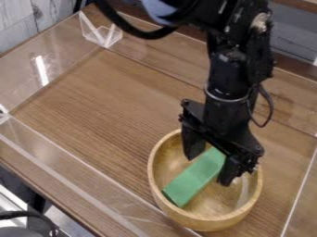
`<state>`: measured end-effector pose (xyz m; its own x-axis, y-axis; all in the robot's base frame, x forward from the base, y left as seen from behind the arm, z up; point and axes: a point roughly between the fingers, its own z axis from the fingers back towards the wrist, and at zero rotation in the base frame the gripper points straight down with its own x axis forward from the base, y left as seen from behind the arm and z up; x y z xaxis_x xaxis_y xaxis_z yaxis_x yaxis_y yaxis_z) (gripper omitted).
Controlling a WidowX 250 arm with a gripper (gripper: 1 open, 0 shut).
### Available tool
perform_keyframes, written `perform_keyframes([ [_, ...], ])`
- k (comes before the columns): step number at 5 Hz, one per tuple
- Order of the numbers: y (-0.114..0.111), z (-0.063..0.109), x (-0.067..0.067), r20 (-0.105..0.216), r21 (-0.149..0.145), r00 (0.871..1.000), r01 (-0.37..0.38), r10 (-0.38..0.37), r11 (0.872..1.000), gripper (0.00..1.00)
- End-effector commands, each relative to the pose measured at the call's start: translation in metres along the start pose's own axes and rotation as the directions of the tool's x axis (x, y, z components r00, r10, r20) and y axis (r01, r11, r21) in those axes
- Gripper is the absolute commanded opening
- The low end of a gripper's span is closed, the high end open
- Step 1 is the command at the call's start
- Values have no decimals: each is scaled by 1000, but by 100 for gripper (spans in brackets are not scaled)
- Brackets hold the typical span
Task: Remove the green block from inside the brown bowl and put it on the table
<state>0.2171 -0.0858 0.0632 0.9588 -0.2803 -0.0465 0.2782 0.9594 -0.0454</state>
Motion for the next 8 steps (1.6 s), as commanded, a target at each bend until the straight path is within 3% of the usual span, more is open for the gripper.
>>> perform_keyframes([
  [1, 3, 6, 5, 33, -5, 999, -9, 9, 1000, 100],
  [2, 4, 5, 5, 37, -7, 999, -16, 16, 1000, 100],
  [6, 5, -30, 6, 45, -4, 999, -4, 4, 1000, 100],
  [7, 6, -33, 7, 46, -4, 999, 0, 0, 1000, 0],
  [8, 7, -28, 7, 38, 2, 999, 2, -3, 1000, 0],
])
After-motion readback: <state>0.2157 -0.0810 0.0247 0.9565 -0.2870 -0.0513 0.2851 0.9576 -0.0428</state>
